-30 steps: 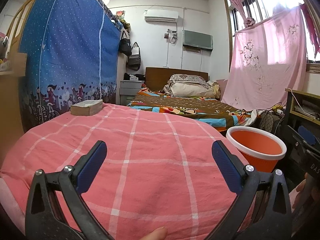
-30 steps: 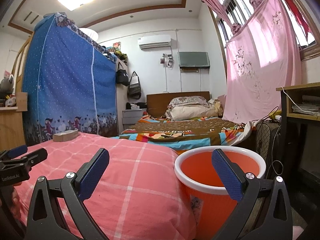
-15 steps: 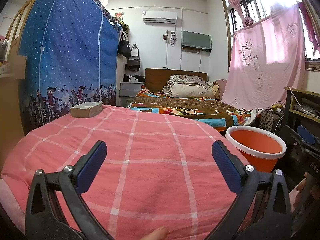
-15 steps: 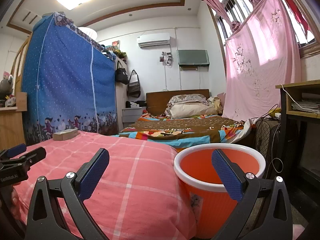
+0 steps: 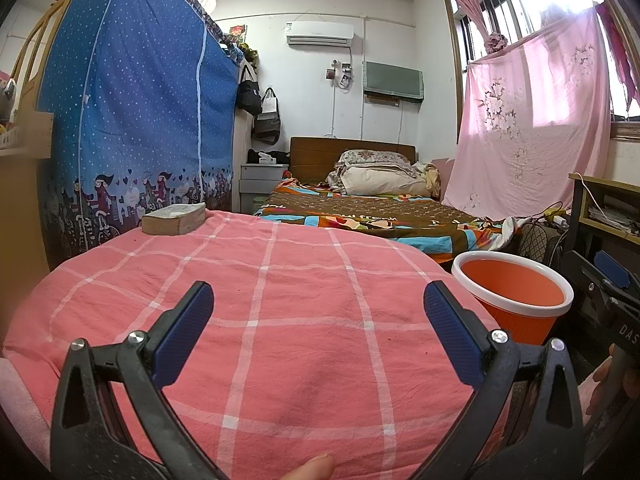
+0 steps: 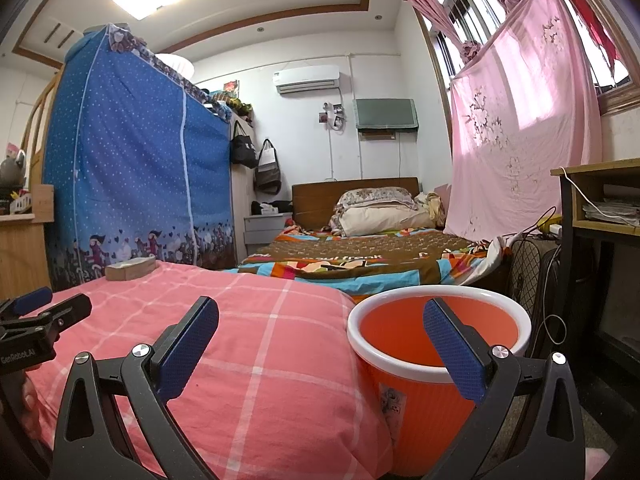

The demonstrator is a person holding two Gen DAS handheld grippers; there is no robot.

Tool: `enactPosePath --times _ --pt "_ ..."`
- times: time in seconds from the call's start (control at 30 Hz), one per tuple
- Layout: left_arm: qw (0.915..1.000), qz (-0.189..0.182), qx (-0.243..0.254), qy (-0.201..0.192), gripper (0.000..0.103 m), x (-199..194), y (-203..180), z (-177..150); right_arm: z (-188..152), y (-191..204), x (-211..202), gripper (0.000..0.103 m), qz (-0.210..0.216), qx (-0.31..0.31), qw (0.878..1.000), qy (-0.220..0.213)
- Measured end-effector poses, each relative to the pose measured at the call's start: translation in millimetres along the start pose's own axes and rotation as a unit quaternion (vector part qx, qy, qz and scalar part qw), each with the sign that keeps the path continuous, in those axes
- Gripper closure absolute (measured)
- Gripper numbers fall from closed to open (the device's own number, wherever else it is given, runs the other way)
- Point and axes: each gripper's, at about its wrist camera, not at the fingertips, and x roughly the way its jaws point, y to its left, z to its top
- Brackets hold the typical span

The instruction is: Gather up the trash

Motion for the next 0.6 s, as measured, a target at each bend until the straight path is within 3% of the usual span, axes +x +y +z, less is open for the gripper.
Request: enactPosePath --times 0.6 --pt "1.0000 0.003 -0.001 0.000 0.000 -0.7 1.9 0.2 -0.7 0.8 -0.2 0.000 0.000 0.001 1.000 0.003"
